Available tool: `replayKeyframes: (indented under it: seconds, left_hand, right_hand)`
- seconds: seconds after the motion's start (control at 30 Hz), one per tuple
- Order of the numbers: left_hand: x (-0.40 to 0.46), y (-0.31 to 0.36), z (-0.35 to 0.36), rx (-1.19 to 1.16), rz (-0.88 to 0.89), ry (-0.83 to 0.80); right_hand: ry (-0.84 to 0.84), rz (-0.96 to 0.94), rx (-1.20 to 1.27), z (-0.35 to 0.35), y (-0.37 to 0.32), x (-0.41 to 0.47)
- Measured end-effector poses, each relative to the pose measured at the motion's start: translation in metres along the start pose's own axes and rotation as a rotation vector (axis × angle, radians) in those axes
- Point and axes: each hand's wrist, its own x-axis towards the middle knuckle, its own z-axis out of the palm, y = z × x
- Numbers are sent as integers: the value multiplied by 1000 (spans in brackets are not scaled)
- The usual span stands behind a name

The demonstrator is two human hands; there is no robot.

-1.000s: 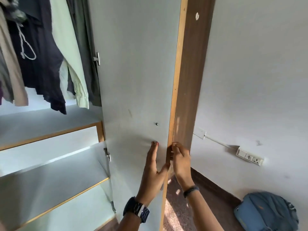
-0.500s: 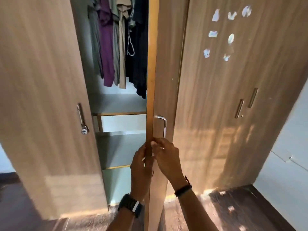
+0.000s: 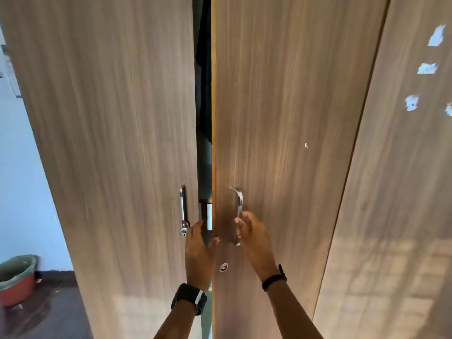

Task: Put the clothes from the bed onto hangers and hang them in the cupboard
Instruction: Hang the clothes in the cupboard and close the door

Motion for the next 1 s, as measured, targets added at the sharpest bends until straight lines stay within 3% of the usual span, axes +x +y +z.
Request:
replayKeyframes:
  seconds: [0.17,0.37,0.53,0.77,1.0]
  left_hand:
    - [78,-44,-5,152,-98,-13]
    - [138,-83,10,31,-227,-30]
    - [170,-108,20,-123,-244,2]
    - [182,-116,43,-110,-207,135]
    - [188,-119,50,-84,-221,150]
  right_hand:
    - [63,-89,-193,47,11,60]
    - [114,-125,-346,84,27,118]
    - [82,-110,-345,98,39,151]
    - [12,-48,-320,102,45,183]
    - [3,-34,-283,102,51,192]
